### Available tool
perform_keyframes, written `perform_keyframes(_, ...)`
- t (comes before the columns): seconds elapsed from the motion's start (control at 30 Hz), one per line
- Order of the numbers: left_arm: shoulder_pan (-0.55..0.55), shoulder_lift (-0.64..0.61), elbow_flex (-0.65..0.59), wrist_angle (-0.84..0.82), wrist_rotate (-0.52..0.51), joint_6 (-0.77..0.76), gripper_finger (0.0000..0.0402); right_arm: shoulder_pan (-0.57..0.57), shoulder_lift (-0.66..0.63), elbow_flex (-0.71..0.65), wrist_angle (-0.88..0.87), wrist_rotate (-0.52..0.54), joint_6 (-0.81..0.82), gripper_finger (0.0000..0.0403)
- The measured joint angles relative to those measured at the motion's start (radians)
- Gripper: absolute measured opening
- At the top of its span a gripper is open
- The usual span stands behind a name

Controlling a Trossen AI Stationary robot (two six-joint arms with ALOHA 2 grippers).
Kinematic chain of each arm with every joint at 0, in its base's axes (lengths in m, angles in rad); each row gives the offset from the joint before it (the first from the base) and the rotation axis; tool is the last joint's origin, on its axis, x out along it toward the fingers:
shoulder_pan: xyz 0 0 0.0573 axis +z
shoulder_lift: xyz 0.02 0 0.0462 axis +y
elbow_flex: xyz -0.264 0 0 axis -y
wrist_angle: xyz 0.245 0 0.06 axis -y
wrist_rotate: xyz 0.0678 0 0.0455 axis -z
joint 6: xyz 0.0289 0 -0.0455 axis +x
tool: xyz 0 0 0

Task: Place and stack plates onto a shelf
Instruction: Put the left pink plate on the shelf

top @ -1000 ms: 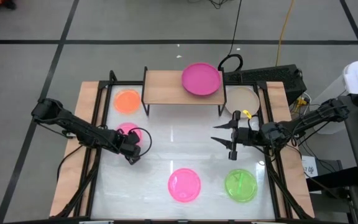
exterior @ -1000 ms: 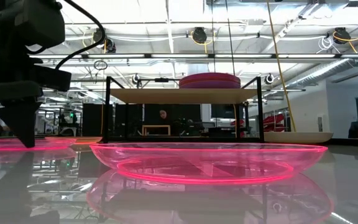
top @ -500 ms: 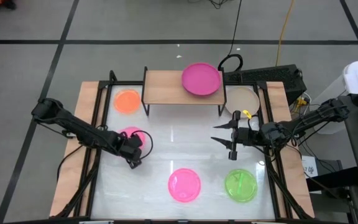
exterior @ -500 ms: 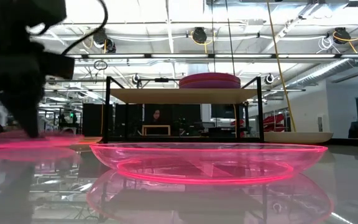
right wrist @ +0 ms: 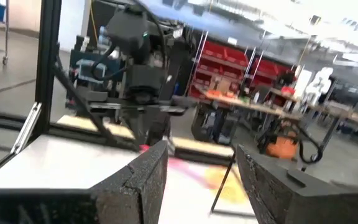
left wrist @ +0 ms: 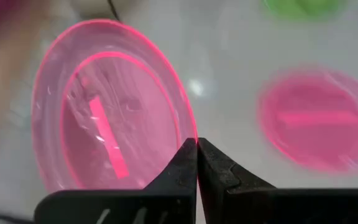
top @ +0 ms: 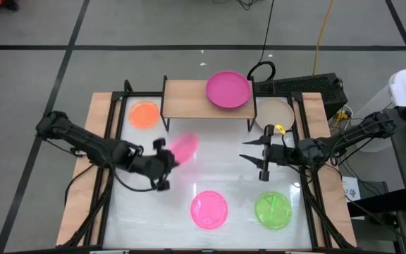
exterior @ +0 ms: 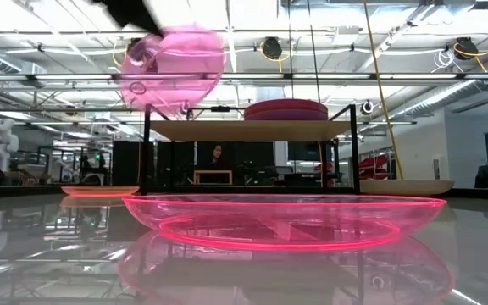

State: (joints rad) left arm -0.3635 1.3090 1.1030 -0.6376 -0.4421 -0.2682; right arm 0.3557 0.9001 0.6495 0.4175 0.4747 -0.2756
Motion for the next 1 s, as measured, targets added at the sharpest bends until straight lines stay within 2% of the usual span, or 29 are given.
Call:
perform_keyframes(0.07, 0.031, 0.0, 0.061, 0.006, -0.08, 0.12, 0.0001, 0.0, 0.0, 0.0, 0.038, 0.0, -0.026, 0.0173)
perform_keyframes(0.13, 0.074, 0.0, 0.112, 0.028, -0.118, 0.234, 0.0001, 0.0, 0.0, 0.0, 0.072, 0.0, -0.045, 0.0173)
perform_keyframes(0.33, 0.219, 0.0, 0.177, 0.123, -0.115, 0.474, 0.0, 0.0, 0.0, 0.0, 0.11, 0.0, -0.082, 0.0173)
perform_keyframes(0.5, 0.339, 0.0, 0.191, 0.116, -0.103, 0.569, 0.0, 0.0, 0.0, 0.0, 0.11, 0.0, -0.085, 0.0173)
perform_keyframes(0.67, 0.456, 0.003, 0.192, 0.072, 0.002, 0.631, 0.0, 0.0, 0.0, 0.0, 0.11, 0.0, -0.085, 0.0173)
perform_keyframes(0.83, 0.553, 0.097, 0.215, -0.044, 0.014, 0.71, 0.0, 0.0, -0.001, 0.0, 0.11, 0.0, -0.085, 0.0173)
perform_keyframes(1.0, 0.614, 0.222, 0.244, -0.088, 0.028, 0.747, 0.0, -0.001, -0.001, 0.0, 0.109, 0.0, -0.086, 0.0173)
